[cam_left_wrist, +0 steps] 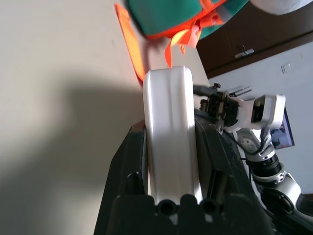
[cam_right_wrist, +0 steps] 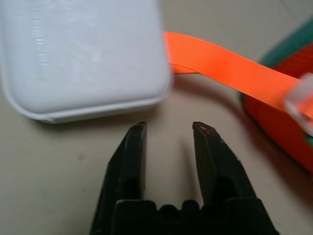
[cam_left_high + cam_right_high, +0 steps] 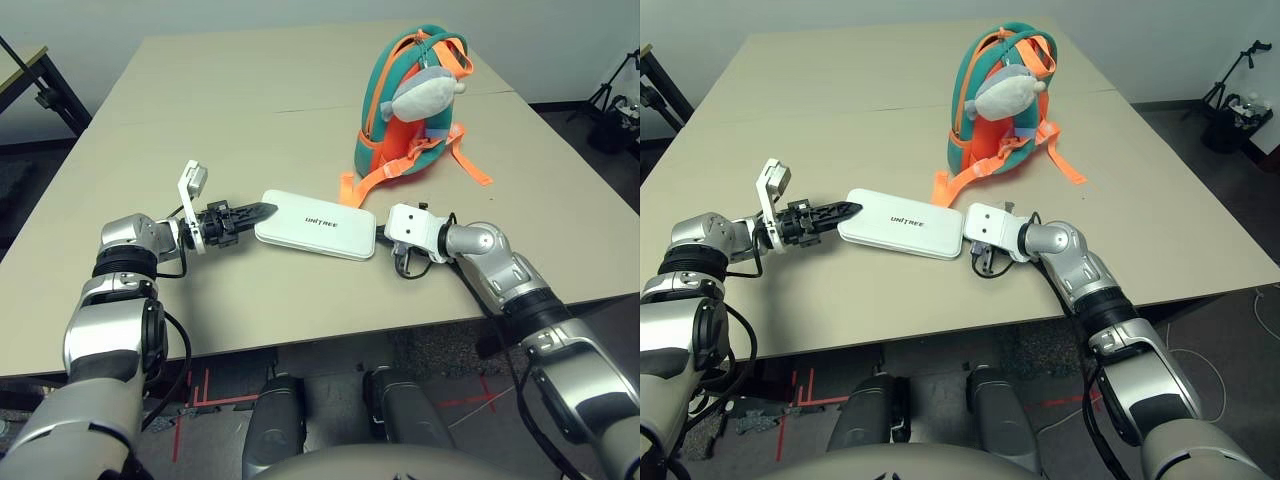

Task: Put the pencil case into the backpack and zip it.

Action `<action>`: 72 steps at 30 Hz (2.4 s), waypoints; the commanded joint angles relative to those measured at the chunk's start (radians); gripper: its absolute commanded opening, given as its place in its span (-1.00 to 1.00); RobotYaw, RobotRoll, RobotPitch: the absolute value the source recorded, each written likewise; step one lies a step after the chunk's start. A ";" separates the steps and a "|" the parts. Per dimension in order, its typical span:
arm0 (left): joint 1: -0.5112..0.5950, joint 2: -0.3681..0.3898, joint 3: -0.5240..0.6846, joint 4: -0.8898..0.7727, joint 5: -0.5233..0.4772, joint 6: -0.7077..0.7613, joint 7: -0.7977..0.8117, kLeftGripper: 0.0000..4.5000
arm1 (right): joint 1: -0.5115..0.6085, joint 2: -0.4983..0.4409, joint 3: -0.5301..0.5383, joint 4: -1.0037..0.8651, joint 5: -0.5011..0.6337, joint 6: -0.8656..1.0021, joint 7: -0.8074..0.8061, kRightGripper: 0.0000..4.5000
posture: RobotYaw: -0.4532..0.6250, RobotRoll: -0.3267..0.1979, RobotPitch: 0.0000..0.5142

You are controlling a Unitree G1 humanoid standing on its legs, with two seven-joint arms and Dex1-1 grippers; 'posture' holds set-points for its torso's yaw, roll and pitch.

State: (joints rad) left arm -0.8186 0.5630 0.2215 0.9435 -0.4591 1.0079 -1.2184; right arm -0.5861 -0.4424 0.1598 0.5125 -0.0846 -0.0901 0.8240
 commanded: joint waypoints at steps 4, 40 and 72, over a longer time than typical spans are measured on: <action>0.016 0.053 0.100 -0.131 -0.077 0.035 0.058 -0.42 | -0.058 -0.041 -0.188 0.103 0.128 0.115 -0.095 0.99 | -0.32 0.25 -0.73; 0.190 0.201 0.276 -0.508 -0.285 0.139 0.180 -0.45 | -0.486 0.070 -0.410 0.659 0.306 0.121 -0.209 1.00 | -0.10 0.25 -0.87; 0.015 0.182 0.300 -0.416 -0.307 -0.082 0.354 -0.45 | -0.235 0.113 -0.389 -0.139 0.519 0.511 -0.117 -0.98 | -0.24 0.25 -0.81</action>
State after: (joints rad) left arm -0.7827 0.7420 0.5315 0.5124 -0.7748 0.9436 -0.8456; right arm -0.8199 -0.3352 -0.2407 0.4952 0.3829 0.3775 0.6978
